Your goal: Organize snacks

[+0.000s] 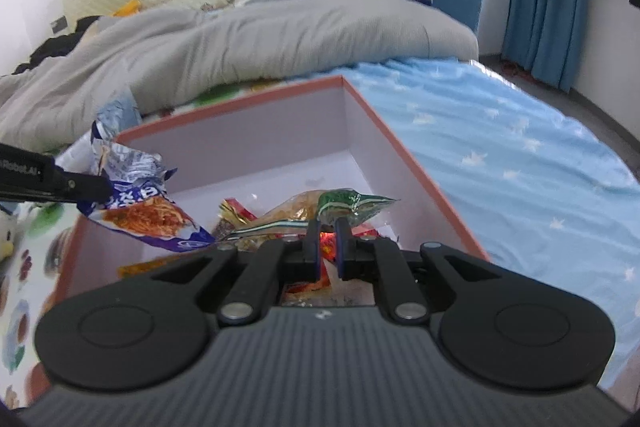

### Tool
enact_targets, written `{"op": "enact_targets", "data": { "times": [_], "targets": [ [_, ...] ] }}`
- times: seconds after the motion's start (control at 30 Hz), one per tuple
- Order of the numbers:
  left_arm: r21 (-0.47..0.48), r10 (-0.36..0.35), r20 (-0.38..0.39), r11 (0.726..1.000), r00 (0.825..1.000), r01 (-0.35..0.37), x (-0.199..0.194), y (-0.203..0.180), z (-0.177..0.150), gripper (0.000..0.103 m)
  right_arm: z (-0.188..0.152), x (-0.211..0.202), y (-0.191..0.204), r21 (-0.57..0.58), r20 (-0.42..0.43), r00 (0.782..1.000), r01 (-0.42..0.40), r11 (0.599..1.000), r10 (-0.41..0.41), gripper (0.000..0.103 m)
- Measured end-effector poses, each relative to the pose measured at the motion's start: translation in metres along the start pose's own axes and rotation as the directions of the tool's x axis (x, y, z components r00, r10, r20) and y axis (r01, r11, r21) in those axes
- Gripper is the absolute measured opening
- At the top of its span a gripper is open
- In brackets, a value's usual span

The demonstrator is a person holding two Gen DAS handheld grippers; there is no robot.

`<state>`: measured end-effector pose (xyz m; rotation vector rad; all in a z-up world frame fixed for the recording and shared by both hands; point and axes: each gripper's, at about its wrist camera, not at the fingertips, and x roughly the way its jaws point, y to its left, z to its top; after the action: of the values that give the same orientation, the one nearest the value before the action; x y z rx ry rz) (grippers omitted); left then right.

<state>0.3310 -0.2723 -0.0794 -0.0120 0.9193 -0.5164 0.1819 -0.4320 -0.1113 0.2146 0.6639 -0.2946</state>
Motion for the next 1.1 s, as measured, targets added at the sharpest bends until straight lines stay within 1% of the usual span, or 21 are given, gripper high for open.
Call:
{"op": "enact_targets", "data": {
  "times": [0.13, 0.2, 0.23, 0.27, 0.3, 0.33, 0.37, 0.43, 0.47, 0.5, 0.53, 0.57, 0.63, 0.7, 0.8, 0.87, 0.97, 1.1],
  "targets": [
    [0.006, 0.008, -0.029, 1.000, 1.000, -0.007, 0.013, 0.001, 0.000, 0.014, -0.002, 0.012, -0.001, -0.009, -0.037, 0.999, -0.021, 1.000, 0.021, 0.015],
    [0.030, 0.009, -0.039, 1.000, 0.999, -0.008, 0.013, -0.001, 0.000, 0.014, -0.001, 0.012, 0.000, -0.020, -0.039, 0.999, -0.031, 0.999, 0.031, 0.020],
    [0.040, 0.014, -0.041, 0.999, 0.999, -0.013, 0.014, -0.001, 0.001, 0.015, 0.001, 0.011, -0.001, -0.017, -0.041, 0.999, -0.036, 0.999, 0.035, 0.024],
    [0.040, 0.015, -0.042, 0.999, 0.999, -0.014, 0.013, -0.001, 0.002, 0.015, 0.002, 0.011, -0.002, -0.007, -0.043, 0.998, -0.036, 0.999, 0.036, 0.033],
    [0.036, 0.010, -0.039, 0.999, 0.999, -0.008, 0.011, 0.000, 0.003, 0.015, 0.003, 0.009, -0.003, 0.001, -0.039, 0.999, -0.037, 0.999, 0.037, 0.035],
    [0.032, 0.002, -0.038, 0.999, 0.999, -0.001, 0.008, 0.000, 0.004, 0.016, 0.004, 0.007, -0.003, 0.002, -0.035, 0.999, -0.038, 0.999, 0.038, 0.034],
    [0.029, 0.004, -0.036, 1.000, 0.999, -0.003, 0.005, -0.001, 0.005, 0.019, 0.005, 0.005, -0.003, -0.006, -0.035, 0.999, -0.037, 0.999, 0.037, 0.033],
    [0.039, 0.007, -0.021, 0.999, 1.000, -0.006, -0.005, -0.005, 0.006, 0.031, 0.006, -0.003, -0.002, -0.032, -0.026, 0.999, -0.041, 0.999, 0.040, 0.033],
    [0.039, -0.001, -0.010, 0.999, 1.000, 0.001, -0.012, -0.007, 0.007, 0.035, 0.008, -0.007, -0.001, -0.040, -0.016, 0.999, -0.040, 0.998, 0.040, 0.033],
    [0.037, -0.013, 0.003, 0.999, 1.000, 0.013, -0.020, -0.008, 0.008, 0.040, 0.010, -0.013, -0.001, -0.045, -0.007, 0.999, -0.039, 0.998, 0.039, 0.035],
    [0.037, -0.019, 0.014, 0.999, 1.000, 0.018, -0.029, -0.009, 0.008, 0.044, 0.012, -0.020, -0.001, -0.044, 0.001, 0.999, -0.038, 0.998, 0.038, 0.042],
    [0.040, -0.019, 0.028, 0.999, 0.999, 0.018, -0.038, -0.012, 0.009, 0.045, 0.014, -0.028, 0.000, -0.037, 0.012, 0.999, -0.037, 0.999, 0.037, 0.050],
    [0.047, -0.018, 0.057, 0.999, 0.998, 0.015, -0.060, -0.016, 0.010, 0.046, 0.017, -0.047, -0.001, -0.023, 0.038, 0.998, -0.040, 0.999, 0.041, 0.054],
    [0.054, -0.023, 0.080, 0.998, 0.997, 0.019, -0.082, -0.019, 0.010, 0.048, 0.021, -0.066, -0.001, -0.015, 0.061, 0.997, -0.055, 0.998, 0.056, 0.054],
    [0.077, -0.022, 0.131, 0.997, 0.991, 0.012, -0.122, -0.026, 0.007, 0.053, 0.025, -0.102, 0.004, -0.015, 0.106, 0.991, -0.077, 0.997, 0.078, 0.054],
    [0.088, -0.001, 0.179, 0.996, 0.984, -0.015, -0.151, -0.031, 0.001, 0.054, 0.028, -0.126, 0.009, -0.024, 0.138, 0.987, -0.078, 0.997, 0.081, 0.054],
    [0.097, -0.009, 0.233, 0.995, 0.972, -0.014, -0.191, -0.035, -0.007, 0.055, 0.030, -0.160, 0.016, -0.024, 0.175, 0.980, -0.087, 0.996, 0.090, 0.054],
    [0.106, -0.016, 0.269, 0.994, 0.963, -0.013, -0.234, -0.037, -0.020, 0.055, 0.031, -0.200, 0.022, -0.024, 0.227, 0.969, -0.093, 0.995, 0.096, 0.054]
  ]
}}
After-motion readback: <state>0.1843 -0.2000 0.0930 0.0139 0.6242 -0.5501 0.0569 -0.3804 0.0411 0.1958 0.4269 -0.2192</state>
